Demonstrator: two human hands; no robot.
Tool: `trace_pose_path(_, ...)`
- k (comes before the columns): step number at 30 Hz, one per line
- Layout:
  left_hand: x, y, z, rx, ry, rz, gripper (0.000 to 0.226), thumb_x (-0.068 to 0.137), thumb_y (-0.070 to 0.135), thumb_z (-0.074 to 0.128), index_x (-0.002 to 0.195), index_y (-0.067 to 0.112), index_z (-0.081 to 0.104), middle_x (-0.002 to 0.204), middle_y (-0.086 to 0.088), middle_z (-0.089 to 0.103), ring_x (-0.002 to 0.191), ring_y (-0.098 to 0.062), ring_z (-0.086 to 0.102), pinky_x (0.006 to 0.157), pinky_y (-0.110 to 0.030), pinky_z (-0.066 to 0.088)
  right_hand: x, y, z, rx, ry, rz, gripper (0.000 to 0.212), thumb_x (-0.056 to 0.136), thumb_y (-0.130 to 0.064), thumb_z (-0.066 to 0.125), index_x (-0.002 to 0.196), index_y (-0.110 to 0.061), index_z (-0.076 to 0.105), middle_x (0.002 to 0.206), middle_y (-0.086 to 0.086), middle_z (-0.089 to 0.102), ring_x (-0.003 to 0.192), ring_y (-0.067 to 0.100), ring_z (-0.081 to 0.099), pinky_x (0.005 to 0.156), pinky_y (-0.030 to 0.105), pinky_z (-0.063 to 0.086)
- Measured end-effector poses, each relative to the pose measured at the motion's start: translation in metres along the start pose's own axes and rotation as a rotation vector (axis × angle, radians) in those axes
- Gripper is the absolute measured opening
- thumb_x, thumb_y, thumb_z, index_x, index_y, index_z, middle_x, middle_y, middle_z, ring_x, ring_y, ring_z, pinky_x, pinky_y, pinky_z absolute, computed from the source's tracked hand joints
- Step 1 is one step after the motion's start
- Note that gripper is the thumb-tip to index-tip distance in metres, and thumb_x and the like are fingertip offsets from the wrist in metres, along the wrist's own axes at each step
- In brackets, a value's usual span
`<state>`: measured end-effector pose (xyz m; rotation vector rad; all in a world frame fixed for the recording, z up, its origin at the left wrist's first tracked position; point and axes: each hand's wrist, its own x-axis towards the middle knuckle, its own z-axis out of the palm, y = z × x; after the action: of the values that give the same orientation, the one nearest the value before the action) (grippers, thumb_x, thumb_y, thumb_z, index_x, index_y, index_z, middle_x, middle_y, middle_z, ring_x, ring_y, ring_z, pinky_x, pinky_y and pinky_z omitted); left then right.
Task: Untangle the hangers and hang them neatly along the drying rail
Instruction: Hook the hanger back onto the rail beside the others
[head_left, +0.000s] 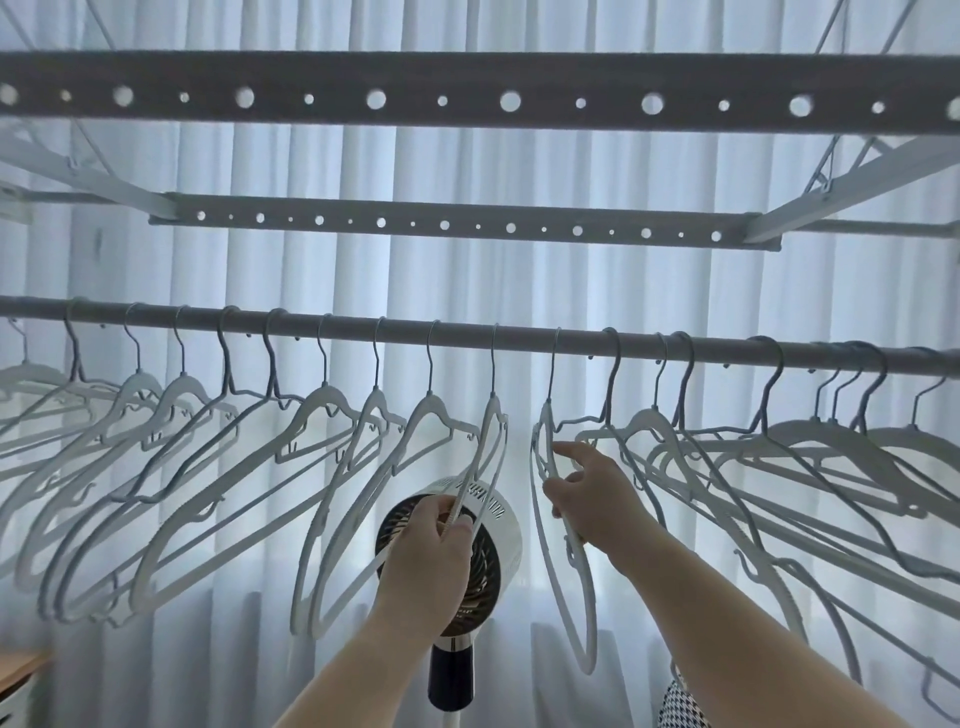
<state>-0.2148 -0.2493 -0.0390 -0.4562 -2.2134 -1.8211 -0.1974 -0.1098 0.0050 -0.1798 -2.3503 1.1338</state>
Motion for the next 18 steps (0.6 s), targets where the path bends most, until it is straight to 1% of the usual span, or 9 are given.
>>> trace_pose_path(1,0.0,0.0,-0.001,0.006,-0.013,0.001,0.014,0.093,0.024,0.044,0.105,0.022,0.05,0.078,0.002,0.052,0.078,-0.035,0.055,0.079,-0.04,0.047,0.001,0.0,0.0,-0.004,0.006,0.0,0.047,0.089,-0.01,0.047,0.135,-0.015,0.041,0.063,-0.001,0.05,0.047,0.01,0.045,0.038,0.016,0.038)
trace_pose_path(3,-0.001,0.001,-0.003,0.019,-0.037,0.012,0.011,0.092,0.028,0.046,0.103,0.024,0.046,0.08,-0.001,0.054,0.066,-0.027,0.058,0.069,-0.037,0.048,0.001,-0.001,-0.001,-0.013,0.022,0.001,0.045,0.09,-0.017,0.05,0.134,-0.014,0.042,0.064,0.0,0.053,0.052,0.016,0.052,0.045,0.021,0.045)
trace_pose_path(4,-0.002,0.001,-0.005,0.028,-0.042,0.022,0.011,0.091,0.03,0.047,0.101,0.026,0.044,0.085,-0.002,0.056,0.068,-0.023,0.059,0.07,-0.037,0.049,0.001,-0.002,-0.001,-0.02,0.035,0.002,0.044,0.09,-0.022,0.052,0.132,-0.013,0.043,0.066,0.0,0.053,0.056,0.018,0.055,0.049,0.025,0.046)
trace_pose_path(6,-0.003,0.002,-0.007,0.045,-0.039,0.042,0.014,0.09,0.032,0.05,0.102,0.028,0.045,0.101,-0.001,0.058,0.091,-0.027,0.06,0.085,-0.044,0.05,-0.002,-0.004,-0.003,-0.058,0.075,-0.008,0.041,0.091,-0.028,0.051,0.128,-0.011,0.045,0.073,0.0,0.055,0.06,0.018,0.056,0.054,0.026,0.046)
trace_pose_path(8,-0.004,0.004,-0.011,0.087,-0.029,0.057,0.026,0.089,0.033,0.05,0.114,0.023,0.048,0.115,0.0,0.056,0.106,-0.028,0.057,0.095,-0.042,0.046,-0.005,-0.008,-0.005,-0.126,0.127,-0.028,0.037,0.093,-0.029,0.046,0.125,-0.01,0.048,0.081,0.002,0.058,0.063,0.019,0.057,0.06,0.027,0.045)
trace_pose_path(11,-0.006,0.009,-0.019,0.155,0.02,0.125,0.043,0.09,0.033,0.05,0.129,0.019,0.043,0.131,0.003,0.045,0.117,-0.019,0.049,0.1,-0.031,0.037,-0.011,-0.012,-0.01,-0.255,0.236,-0.046,0.034,0.095,-0.025,0.039,0.124,-0.01,0.05,0.111,0.011,0.064,0.101,0.029,0.06,0.082,0.029,0.043)
trace_pose_path(13,-0.009,0.012,-0.024,0.187,0.055,0.213,0.042,0.089,0.032,0.051,0.129,0.02,0.044,0.131,0.006,0.043,0.122,-0.015,0.045,0.099,-0.027,0.034,-0.017,-0.015,-0.018,-0.302,0.31,-0.071,0.032,0.096,-0.021,0.039,0.122,-0.009,0.052,0.12,0.012,0.061,0.112,0.029,0.054,0.087,0.029,0.04)
trace_pose_path(15,-0.013,0.014,-0.028,0.181,0.088,0.339,0.035,0.089,0.025,0.053,0.123,0.019,0.049,0.118,0.011,0.043,0.123,-0.013,0.043,0.093,-0.02,0.03,-0.024,-0.018,-0.029,-0.352,0.398,-0.125,0.029,0.094,-0.016,0.041,0.119,-0.009,0.055,0.117,0.011,0.062,0.109,0.028,0.055,0.086,0.029,0.04)
trace_pose_path(18,-0.023,0.023,-0.028,0.143,0.092,0.489,0.02,0.087,0.019,0.054,0.102,0.033,0.053,0.105,0.019,0.046,0.109,-0.004,0.045,0.087,-0.012,0.024,-0.031,-0.016,-0.052,-0.395,0.516,-0.188,0.027,0.092,-0.012,0.046,0.115,-0.007,0.058,0.112,0.012,0.064,0.105,0.028,0.057,0.086,0.029,0.041)
